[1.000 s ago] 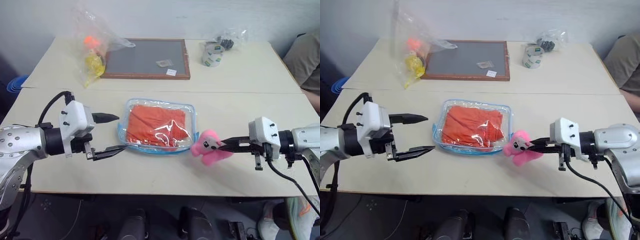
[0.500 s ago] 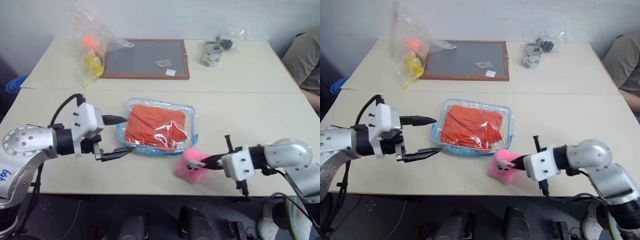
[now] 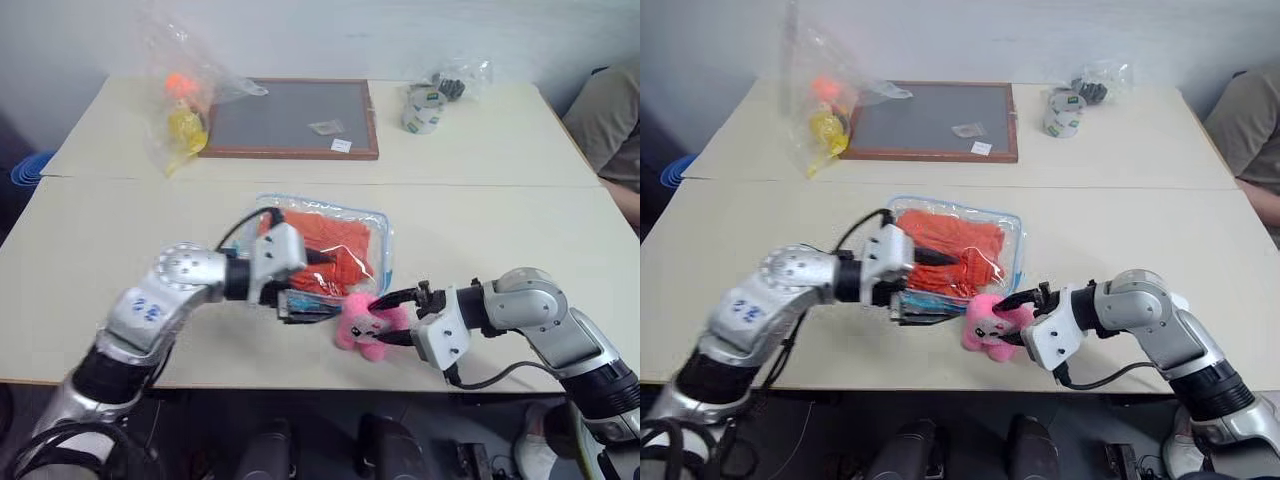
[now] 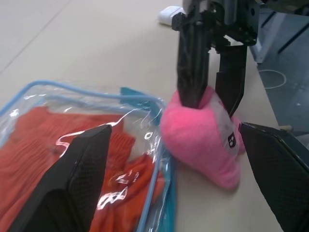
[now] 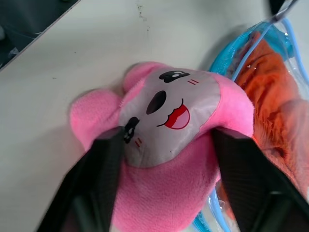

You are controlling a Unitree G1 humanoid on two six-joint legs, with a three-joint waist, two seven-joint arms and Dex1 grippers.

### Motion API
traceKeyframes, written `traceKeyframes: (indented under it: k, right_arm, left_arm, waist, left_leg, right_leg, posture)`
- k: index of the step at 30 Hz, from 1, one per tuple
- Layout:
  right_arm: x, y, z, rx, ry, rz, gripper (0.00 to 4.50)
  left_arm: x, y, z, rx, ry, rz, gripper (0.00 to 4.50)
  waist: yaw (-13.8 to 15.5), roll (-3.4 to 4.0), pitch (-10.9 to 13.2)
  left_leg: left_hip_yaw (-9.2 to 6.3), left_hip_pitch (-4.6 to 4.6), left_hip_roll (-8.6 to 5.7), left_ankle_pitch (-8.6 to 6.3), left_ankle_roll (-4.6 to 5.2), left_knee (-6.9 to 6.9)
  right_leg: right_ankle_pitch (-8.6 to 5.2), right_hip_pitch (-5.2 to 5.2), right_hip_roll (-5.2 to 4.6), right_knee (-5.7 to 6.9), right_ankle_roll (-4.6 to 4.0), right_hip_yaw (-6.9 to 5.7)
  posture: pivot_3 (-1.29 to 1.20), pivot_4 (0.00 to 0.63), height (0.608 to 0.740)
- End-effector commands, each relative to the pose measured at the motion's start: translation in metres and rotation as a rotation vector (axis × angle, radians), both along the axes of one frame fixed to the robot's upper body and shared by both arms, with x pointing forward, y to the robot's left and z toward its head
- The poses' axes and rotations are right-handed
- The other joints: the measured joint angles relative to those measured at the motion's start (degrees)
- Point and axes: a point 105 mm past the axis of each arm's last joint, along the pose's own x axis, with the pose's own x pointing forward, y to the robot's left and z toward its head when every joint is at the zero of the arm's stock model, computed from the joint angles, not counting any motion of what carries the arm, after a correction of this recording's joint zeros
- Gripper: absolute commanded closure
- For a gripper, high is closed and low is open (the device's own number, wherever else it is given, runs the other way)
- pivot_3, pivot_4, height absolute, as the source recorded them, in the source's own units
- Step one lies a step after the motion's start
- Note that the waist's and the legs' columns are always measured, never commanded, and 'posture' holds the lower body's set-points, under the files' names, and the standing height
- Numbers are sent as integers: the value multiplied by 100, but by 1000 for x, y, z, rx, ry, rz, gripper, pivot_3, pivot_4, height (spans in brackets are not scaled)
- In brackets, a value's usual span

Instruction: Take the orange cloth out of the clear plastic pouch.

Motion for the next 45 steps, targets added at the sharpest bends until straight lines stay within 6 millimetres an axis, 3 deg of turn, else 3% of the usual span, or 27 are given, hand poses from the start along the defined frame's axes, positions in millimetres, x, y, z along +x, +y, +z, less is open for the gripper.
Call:
traceKeyframes:
  k: [1, 3, 6, 7, 11, 15, 17, 20, 22, 26, 29, 32, 40, 45]
  right_arm:
    - [0, 0, -2, -5, -37, 5, 434]
    - [-1, 1, 4, 24, -55, -1, 28]
    - [-4, -3, 16, 54, -85, -25, 28]
    - [-5, -7, 22, 62, -91, -40, 3]
    - [-9, -34, 48, 61, -27, -133, 0]
    - [1, -69, 41, -114, -26, -177, 0]
    - [9, -77, 37, -144, -20, -186, 0]
    - [25, -69, 32, -139, -49, -154, 0]
    - [36, -53, 29, -98, -56, -115, 0]
    - [48, -29, 23, -75, -70, -40, 0]
    - [53, -14, 24, -39, -67, -5, 645]
    - [55, -5, 27, -26, -76, 38, 1628]
    - [59, -7, 29, -39, -82, 57, 4475]
    - [69, -18, 31, -65, -140, 27, 4475]
  left_arm:
    - [2, -18, -4, 40, -50, -75, 75]
    - [0, -29, -12, 58, -33, -122, 75]
    - [-6, -36, -21, 79, -19, -182, 75]
    - [-9, -35, -24, 92, -14, -197, 260]
    - [-17, -28, -35, 132, 3, -234, 1292]
    - [-17, -26, -36, 139, -7, -233, 2474]
    - [-17, -25, -36, 138, -13, -233, 3089]
    - [-18, -25, -35, 135, -19, -232, 3966]
    - [-19, -25, -35, 132, -20, -229, 4488]
    - [-20, -26, -35, 127, -25, -219, 4488]
    - [-20, -25, -34, 127, -28, -202, 4500]
    - [-19, -23, -34, 125, -31, -183, 4500]
    - [-15, -11, -35, 127, -35, -82, 4500]
    - [-11, 24, -25, 94, -43, 90, 4500]
  waist:
    - [0, 0, 0]
    - [5, 0, 0]
    - [6, 0, 0]
    - [5, 1, 0]
    - [9, 2, 1]
    - [20, -1, 0]
    - [14, -1, 0]
    - [-14, 2, 1]
    - [-43, 3, 1]
    - [-59, 3, 2]
    - [-20, 3, 2]
    - [2, 3, 2]
    - [-30, 4, 2]
    - [-113, 5, 3]
  left_leg:
    - [-1, 1, 2, 0, 0, 0]
    - [1, 1, 0, 0, -1, 0]
    - [0, 0, 1, 0, 0, 0]
    - [-1, 0, 2, 0, 0, 0]
    - [-5, 0, 7, 0, 0, 1]
    - [-6, 0, 10, 0, 6, 3]
    - [-5, 4, 9, -1, 9, 4]
    - [-5, 6, 8, -1, 9, 2]
    - [-5, 9, 9, 0, 7, -1]
    - [-7, 6, 11, 2, 5, -3]
    - [-9, 3, 20, 2, 5, 0]
    - [-12, 1, 21, 2, 6, 3]
    - [-13, 2, 23, 2, 6, 2]
    - [-15, 2, 29, 2, 5, 0]
  right_leg:
    - [0, 0, 0, 0, 0, 1]
    - [0, 2, 0, 0, 0, 0]
    - [0, 2, 0, -2, 0, 0]
    - [0, 2, 0, -2, 0, -1]
    - [0, 3, -2, -2, 0, -1]
    - [0, 9, -9, -4, 0, -4]
    - [1, 17, -9, -9, 1, -5]
    - [0, 15, -9, -9, 1, -5]
    - [0, 13, -3, -7, 0, -4]
    - [0, 11, -3, -6, 0, -5]
    - [0, 12, -8, -7, 0, -7]
    - [0, 12, -10, -6, 0, -8]
    - [0, 11, -9, -5, 0, -8]
    - [0, 10, -8, -5, 0, -8]
  posture:
    - [0, 150, 740]
    - [0, 150, 740]
    - [0, 150, 740]
    - [0, 150, 740]
    - [0, 150, 740]
    - [0, 150, 740]
    - [0, 150, 740]
    - [0, 150, 740]
    - [0, 150, 740]
    - [0, 150, 740]
    - [0, 150, 740]
    - [0, 150, 740]
    - [0, 150, 740]
    - [0, 150, 740]
